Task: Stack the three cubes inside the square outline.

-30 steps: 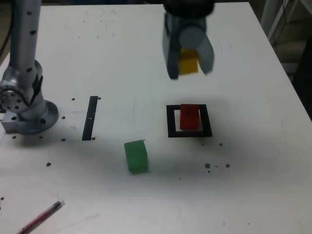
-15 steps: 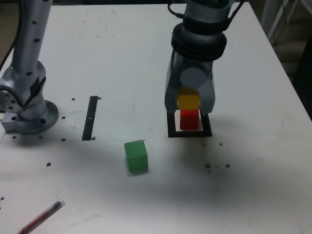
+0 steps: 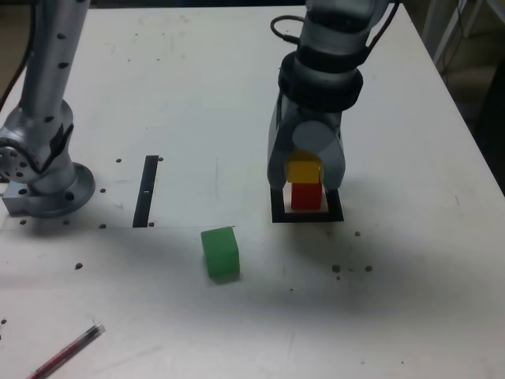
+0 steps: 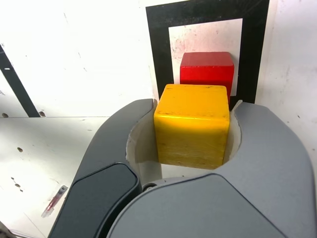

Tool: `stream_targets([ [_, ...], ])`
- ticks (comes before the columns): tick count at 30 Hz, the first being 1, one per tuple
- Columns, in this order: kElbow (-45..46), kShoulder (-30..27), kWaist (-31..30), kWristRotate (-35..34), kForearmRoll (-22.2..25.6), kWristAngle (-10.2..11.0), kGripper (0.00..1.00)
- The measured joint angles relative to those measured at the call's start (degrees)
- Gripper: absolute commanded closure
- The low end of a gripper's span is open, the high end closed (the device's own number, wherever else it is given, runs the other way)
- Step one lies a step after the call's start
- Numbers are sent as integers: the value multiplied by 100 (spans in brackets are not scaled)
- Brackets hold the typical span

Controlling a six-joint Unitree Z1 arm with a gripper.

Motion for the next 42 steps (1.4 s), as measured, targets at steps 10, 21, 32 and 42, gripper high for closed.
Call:
stream_targets([
  [10,-3,202,32,127,-28,5,66],
  [21,-4,208,45,152,-30,119,45],
  [32,-22,183,45,137,-76,100,1],
  [42,477,-526,45,-1,-194,233,0],
])
